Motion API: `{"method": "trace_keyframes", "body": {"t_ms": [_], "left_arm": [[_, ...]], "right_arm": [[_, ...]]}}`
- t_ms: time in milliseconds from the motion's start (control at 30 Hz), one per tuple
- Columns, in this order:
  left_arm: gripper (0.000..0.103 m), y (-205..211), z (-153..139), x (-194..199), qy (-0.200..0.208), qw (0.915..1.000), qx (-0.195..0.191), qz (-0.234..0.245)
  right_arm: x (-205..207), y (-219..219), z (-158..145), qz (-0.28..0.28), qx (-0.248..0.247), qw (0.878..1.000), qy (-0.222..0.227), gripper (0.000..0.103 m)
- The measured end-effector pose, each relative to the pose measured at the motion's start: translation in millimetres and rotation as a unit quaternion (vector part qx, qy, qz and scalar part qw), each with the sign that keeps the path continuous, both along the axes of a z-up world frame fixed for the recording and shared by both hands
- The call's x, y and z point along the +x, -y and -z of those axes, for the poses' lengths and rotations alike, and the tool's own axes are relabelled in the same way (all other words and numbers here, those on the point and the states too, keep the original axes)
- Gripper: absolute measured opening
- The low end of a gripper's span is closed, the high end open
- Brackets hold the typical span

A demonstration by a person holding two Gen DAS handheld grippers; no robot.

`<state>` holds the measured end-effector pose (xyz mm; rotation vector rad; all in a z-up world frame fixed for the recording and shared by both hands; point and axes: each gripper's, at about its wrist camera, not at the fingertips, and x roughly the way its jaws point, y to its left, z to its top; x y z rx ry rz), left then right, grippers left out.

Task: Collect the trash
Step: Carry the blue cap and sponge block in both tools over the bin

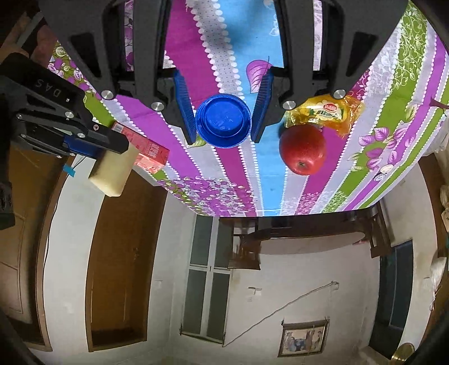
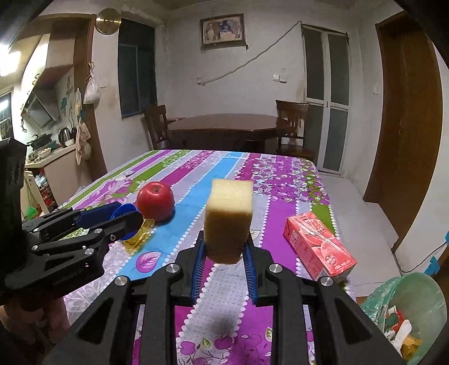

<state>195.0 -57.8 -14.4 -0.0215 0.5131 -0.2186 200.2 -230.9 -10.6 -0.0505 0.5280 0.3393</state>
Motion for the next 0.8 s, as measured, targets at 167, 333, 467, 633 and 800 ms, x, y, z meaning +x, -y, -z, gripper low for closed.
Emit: {"method": "trace_keyframes", "body": {"t_ms": [167,333,467,633,800], "left_arm": [[0.039,10,-3,2,0.002,0.9999,0.002,0.011],[0.039,32,-8,4,0.007,0.9994,0.007,0.033],[0.039,55,-9,6,0.007,0.9984,0.010,0.056],[0.039,95,-9,7,0.004,0.9955,0.013,0.094],[0.039,135,-14,8,0.005,0.9914,0.014,0.130]], "right_arm": [[-4,9,-6,0.010,-0.003,1.000,0.005,0.026],[-9,33,-15,0.028,-0.005,1.000,0.008,0.026],[-17,61,-22,0.052,-0.011,0.999,0.010,0.026],[-28,103,-26,0.084,-0.017,0.996,0.008,0.026],[-39,150,-28,0.117,-0.021,0.993,0.003,0.027]]}}
